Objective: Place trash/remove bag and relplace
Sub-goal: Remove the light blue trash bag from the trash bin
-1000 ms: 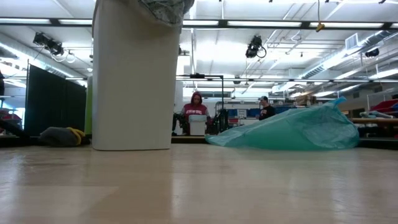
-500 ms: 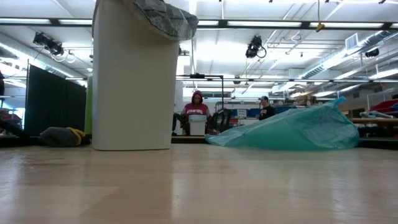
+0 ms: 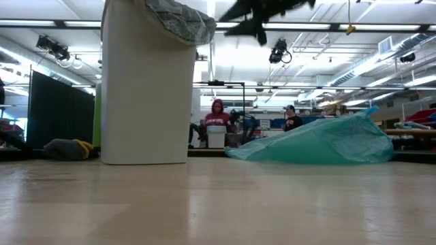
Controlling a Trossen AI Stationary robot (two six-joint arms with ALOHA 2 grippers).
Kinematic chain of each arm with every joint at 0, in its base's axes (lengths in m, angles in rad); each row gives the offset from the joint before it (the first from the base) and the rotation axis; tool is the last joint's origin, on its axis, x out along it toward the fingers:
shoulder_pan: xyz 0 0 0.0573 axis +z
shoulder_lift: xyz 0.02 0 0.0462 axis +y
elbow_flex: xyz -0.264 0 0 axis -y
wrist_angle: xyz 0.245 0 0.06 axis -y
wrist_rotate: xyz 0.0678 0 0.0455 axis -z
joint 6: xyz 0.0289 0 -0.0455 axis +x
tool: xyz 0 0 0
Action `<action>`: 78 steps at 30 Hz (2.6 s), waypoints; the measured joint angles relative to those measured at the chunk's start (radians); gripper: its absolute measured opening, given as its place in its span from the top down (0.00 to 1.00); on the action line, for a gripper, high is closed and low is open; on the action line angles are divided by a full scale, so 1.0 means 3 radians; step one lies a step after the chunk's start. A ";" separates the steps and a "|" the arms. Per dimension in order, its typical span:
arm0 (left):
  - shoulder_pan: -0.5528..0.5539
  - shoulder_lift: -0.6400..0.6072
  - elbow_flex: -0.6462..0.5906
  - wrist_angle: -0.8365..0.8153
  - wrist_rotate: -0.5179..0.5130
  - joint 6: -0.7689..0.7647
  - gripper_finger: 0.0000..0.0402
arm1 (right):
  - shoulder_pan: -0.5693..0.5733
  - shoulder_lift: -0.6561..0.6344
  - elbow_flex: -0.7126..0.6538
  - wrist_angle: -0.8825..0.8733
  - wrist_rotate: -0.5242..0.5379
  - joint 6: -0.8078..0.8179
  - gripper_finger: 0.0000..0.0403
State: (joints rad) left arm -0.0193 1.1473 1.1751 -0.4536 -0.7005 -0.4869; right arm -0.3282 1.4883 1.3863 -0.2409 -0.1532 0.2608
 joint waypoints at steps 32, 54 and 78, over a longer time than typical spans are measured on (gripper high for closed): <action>-0.0001 -0.0163 0.0000 -0.0615 0.0347 -0.0600 0.98 | -0.0894 0.0925 -0.1827 0.4954 -0.1211 0.1319 0.54; 0.0000 -0.0163 0.0000 -0.0931 0.0642 -0.0839 0.98 | -0.0285 0.1850 -0.0631 0.4919 -0.0808 0.1825 0.60; -0.0001 -0.0163 0.0000 -0.1043 0.0782 -0.0568 0.98 | 0.0335 0.1727 -0.0419 0.4931 -0.1463 0.2101 0.80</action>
State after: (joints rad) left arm -0.0196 1.0985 1.1751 -0.7666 -0.4659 -0.6574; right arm -0.2276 2.0064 1.2606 1.2384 -0.5921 0.8910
